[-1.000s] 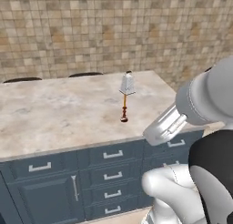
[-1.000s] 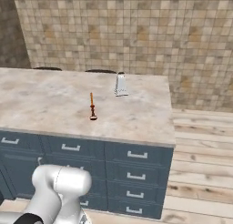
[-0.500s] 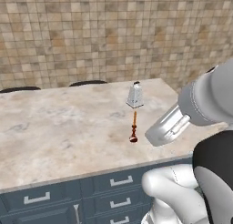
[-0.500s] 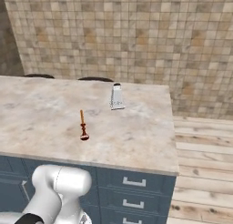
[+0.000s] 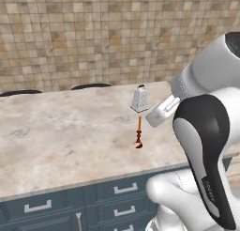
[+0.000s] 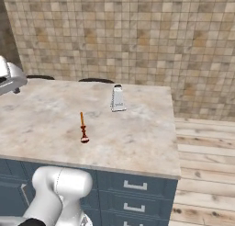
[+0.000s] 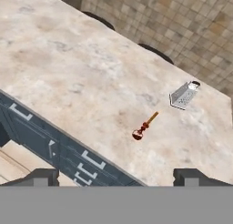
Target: Pick the candle and candle from the dining table and place them in the open cabinet. Close the cabinet after placing the objects.
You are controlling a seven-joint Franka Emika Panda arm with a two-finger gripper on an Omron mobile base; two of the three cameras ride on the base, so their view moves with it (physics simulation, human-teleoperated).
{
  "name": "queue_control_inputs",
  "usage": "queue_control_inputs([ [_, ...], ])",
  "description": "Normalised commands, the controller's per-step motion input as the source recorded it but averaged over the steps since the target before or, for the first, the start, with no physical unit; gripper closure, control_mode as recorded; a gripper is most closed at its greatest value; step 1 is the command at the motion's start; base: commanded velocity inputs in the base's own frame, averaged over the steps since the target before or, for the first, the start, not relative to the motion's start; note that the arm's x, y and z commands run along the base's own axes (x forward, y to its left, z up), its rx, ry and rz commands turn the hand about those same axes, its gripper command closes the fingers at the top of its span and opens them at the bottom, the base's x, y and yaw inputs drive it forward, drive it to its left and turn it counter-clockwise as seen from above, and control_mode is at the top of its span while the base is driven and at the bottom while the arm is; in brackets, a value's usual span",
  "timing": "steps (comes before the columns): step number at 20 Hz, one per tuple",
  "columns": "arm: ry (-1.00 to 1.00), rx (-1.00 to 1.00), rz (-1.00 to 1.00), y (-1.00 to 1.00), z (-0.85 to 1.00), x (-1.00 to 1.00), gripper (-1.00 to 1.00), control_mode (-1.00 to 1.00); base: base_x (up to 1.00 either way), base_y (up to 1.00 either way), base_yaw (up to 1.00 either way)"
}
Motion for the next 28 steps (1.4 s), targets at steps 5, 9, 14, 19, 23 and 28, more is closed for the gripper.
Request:
queue_control_inputs([
  [5,0.07,0.01,0.04,-0.72,-0.48,0.51,-1.00,-1.00,0.00,0.00,0.00],
  [9,0.05,0.05,0.08,-1.00,-0.53,0.41,-1.00,-1.00,0.00,0.00,0.00],
  [14,0.03,0.01,0.11,-0.92,-0.51,0.35,-1.00,-1.00,0.00,0.00,0.00],
  [19,0.00,0.00,0.19,-0.58,-0.46,0.33,-1.00,-1.00,0.00,0.00,0.00],
  [23,0.00,0.00,0.07,0.00,-0.03,0.00,-1.00,-1.00,0.00,0.00,0.00],
  [28,0.04,0.06,0.02,0.03,-0.27,0.00,-1.00,-1.00,0.00,0.00,0.00],
])
